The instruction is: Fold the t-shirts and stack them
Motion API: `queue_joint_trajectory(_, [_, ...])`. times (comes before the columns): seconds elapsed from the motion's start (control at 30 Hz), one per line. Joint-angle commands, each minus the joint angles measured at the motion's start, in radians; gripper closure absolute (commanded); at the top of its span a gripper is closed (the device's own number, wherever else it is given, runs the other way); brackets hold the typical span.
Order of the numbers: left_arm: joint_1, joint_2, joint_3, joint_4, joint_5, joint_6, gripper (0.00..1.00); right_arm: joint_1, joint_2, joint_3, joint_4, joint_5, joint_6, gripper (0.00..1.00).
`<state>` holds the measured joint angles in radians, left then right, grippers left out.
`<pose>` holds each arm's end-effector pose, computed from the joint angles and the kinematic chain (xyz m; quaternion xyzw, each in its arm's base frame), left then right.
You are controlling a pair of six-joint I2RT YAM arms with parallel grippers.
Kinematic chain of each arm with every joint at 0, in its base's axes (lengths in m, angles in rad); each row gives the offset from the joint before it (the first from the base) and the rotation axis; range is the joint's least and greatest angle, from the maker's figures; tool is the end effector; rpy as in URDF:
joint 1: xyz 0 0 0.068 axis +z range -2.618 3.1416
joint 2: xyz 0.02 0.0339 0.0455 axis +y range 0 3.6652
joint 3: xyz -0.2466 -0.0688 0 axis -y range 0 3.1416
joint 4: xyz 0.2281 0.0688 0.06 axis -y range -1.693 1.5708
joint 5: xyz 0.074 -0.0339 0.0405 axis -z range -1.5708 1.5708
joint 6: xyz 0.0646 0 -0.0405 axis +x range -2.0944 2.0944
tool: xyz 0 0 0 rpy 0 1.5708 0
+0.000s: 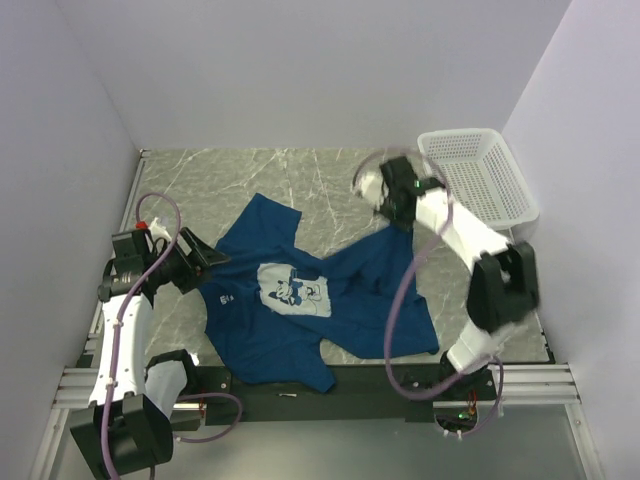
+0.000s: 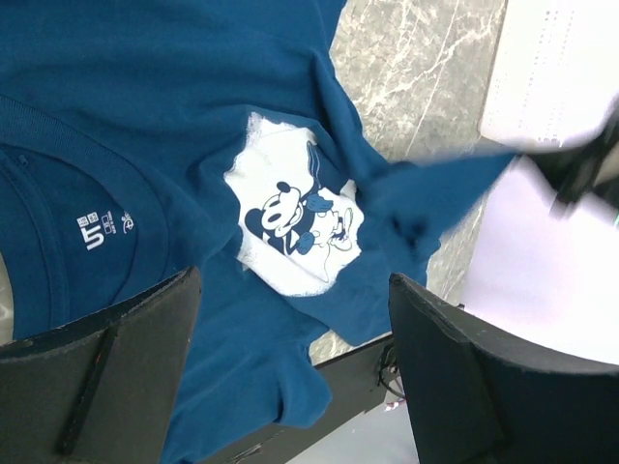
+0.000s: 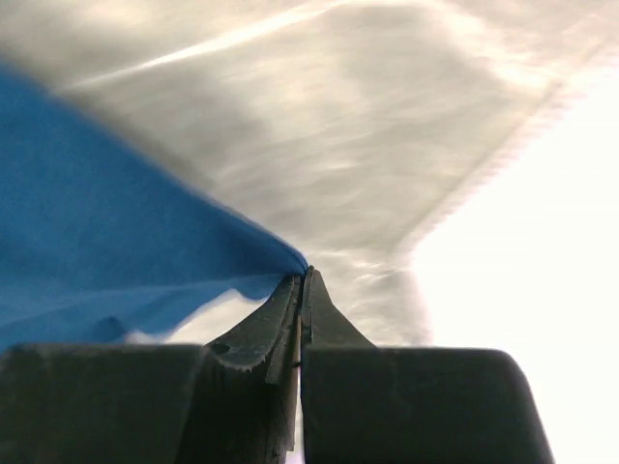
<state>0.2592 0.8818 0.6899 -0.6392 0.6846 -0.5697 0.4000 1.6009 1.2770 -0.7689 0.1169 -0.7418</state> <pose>0.1866 0.0072 0.2276 -0.2426 0.8528 -0.3618 0.2880 0.3035 0.1201 0.2216 -0.5125 0.8236 -0.0961 0.2232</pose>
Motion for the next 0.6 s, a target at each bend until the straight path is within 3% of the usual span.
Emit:
queue_joint_trajectory(0.0, [-0.002,0.003,0.057,0.036,0.010,-0.009,0.16,-0.110,0.209,0.298,0.135,0.173,0.073,1.00])
queue_joint_trajectory(0.17, [-0.003,0.057,0.068,0.110,0.003,-0.035,0.16,-0.139,0.404,0.488,0.135,0.158,0.096,1.00])
queue_joint_trajectory(0.37, [-0.023,0.230,0.098,0.286,-0.040,-0.061,0.17,-0.141,0.514,0.536,0.161,0.165,0.108,1.00])
queue_joint_trajectory(0.57, [-0.156,0.612,0.334,0.397,-0.174,-0.003,0.19,-0.159,0.544,0.545,0.169,0.152,0.117,1.00])
